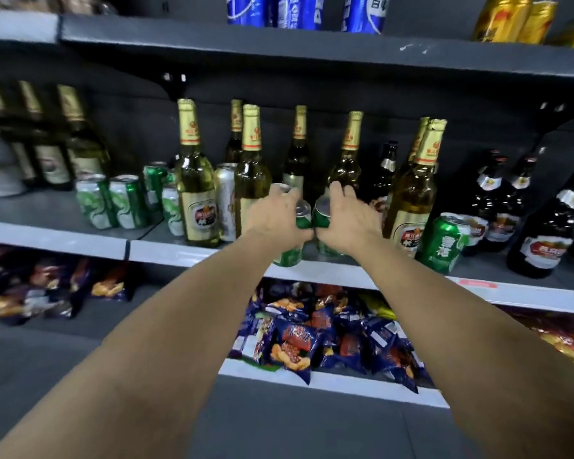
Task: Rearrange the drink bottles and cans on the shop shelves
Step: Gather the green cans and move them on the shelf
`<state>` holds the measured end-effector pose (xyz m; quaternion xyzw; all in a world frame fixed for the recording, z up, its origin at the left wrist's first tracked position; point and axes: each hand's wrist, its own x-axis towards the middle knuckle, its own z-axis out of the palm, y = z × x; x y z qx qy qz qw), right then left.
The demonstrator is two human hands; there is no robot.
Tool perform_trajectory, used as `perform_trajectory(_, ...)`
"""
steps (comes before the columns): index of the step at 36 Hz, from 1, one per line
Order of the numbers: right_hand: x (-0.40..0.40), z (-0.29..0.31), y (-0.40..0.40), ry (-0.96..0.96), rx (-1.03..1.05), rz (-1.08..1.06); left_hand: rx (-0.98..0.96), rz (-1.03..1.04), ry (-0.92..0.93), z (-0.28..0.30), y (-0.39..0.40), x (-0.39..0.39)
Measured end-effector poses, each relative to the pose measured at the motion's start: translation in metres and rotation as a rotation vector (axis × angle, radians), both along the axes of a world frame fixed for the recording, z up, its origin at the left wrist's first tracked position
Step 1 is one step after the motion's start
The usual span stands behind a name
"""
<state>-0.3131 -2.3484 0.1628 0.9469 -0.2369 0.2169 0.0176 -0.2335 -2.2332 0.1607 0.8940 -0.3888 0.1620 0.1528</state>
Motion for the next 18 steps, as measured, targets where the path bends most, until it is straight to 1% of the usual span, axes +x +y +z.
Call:
perform_trajectory(2, 0.004, -0.005, 0.020, 0.020, 0.009, 0.063, 0.049, 0.090, 0.029, -0.007, 0.024, -0.001)
perform_trajectory(5, 0.016, -0.021, 0.055, 0.100, -0.004, 0.148, 0.150, 0.220, 0.089, -0.025, 0.065, 0.002)
perform_trajectory(10, 0.047, -0.052, 0.124, 0.235, -0.007, 0.311, 0.200, 0.397, 0.215, -0.054, 0.149, 0.014)
perform_trajectory(18, 0.108, -0.094, 0.262, 0.354, 0.041, 0.546, 0.133, 0.663, 0.326, -0.084, 0.297, 0.045)
